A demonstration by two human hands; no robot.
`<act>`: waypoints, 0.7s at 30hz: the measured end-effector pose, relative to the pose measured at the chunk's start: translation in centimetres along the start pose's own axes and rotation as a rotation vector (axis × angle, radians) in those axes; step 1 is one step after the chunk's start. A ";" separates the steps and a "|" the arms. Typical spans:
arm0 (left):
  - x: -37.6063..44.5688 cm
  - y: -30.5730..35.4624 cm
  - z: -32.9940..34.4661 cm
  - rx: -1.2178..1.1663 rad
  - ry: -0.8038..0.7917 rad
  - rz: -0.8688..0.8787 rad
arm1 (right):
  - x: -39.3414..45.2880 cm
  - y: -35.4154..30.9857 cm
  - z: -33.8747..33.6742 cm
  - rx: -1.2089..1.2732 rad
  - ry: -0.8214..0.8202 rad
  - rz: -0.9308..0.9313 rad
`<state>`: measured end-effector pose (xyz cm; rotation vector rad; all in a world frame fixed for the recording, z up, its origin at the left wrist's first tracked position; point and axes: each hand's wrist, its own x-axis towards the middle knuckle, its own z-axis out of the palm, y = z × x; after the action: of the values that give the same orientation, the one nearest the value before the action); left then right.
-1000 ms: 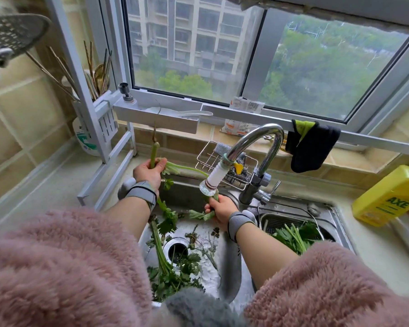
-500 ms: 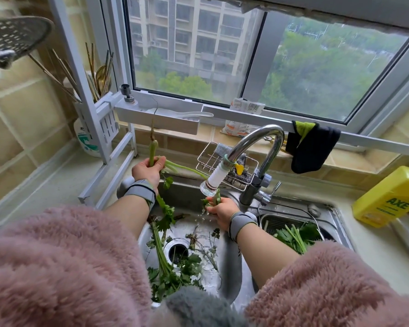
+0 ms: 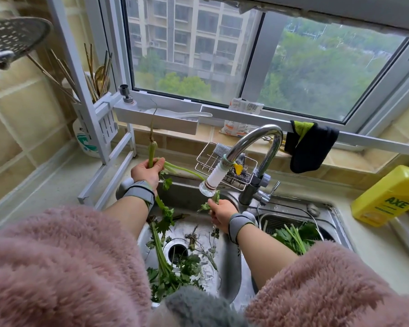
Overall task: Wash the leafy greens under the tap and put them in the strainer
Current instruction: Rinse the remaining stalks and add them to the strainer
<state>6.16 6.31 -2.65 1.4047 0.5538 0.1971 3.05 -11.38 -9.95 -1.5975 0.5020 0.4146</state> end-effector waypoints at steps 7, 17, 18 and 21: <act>0.1 -0.1 0.0 0.019 -0.002 0.009 | -0.3 0.0 0.1 0.171 -0.074 0.025; 0.0 0.0 0.1 0.011 -0.006 0.011 | 0.1 0.0 -0.2 -0.104 -0.043 -0.001; 0.0 0.0 0.1 0.014 -0.005 0.010 | 0.2 0.1 -0.2 -0.132 -0.045 -0.013; -0.1 0.0 0.1 0.018 -0.008 0.007 | 0.3 0.0 -0.3 -0.177 0.006 -0.001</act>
<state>6.12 6.20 -2.64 1.4242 0.5451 0.1925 3.30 -11.73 -10.12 -1.7698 0.4797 0.4638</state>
